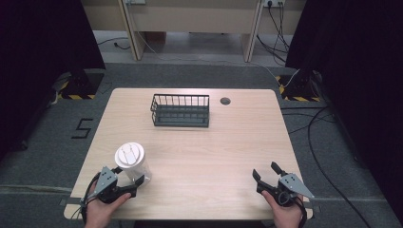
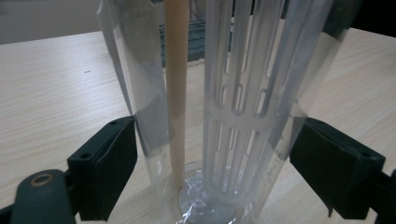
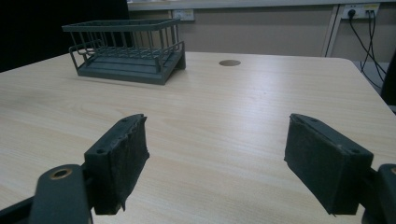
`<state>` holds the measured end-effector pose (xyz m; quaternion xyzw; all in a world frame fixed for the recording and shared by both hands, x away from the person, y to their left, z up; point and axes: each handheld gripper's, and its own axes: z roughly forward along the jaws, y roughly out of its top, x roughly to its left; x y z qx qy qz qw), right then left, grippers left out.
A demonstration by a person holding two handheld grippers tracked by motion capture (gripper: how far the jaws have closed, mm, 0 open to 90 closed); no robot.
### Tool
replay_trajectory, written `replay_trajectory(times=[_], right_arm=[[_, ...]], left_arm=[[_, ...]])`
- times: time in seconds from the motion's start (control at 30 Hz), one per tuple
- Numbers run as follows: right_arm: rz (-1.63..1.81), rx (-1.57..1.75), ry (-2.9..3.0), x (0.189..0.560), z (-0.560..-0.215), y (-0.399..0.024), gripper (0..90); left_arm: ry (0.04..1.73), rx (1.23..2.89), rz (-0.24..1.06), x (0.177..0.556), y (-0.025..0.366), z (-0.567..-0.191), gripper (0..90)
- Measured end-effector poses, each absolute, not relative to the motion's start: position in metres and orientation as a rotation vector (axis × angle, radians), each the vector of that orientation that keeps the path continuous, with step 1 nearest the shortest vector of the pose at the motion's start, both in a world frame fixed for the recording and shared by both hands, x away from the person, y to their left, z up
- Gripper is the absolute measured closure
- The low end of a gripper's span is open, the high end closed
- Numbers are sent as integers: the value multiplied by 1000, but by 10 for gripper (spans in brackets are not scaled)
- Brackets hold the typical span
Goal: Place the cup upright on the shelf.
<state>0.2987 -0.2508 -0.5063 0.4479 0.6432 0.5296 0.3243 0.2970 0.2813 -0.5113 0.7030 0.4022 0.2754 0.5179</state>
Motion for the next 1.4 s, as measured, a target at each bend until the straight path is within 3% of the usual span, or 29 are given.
replay_trajectory(times=[1.4], right_arm=[[1392, 1185, 1708, 300, -509, -248, 225]], left_arm=[[913, 1671, 651, 309, 275, -509, 178]])
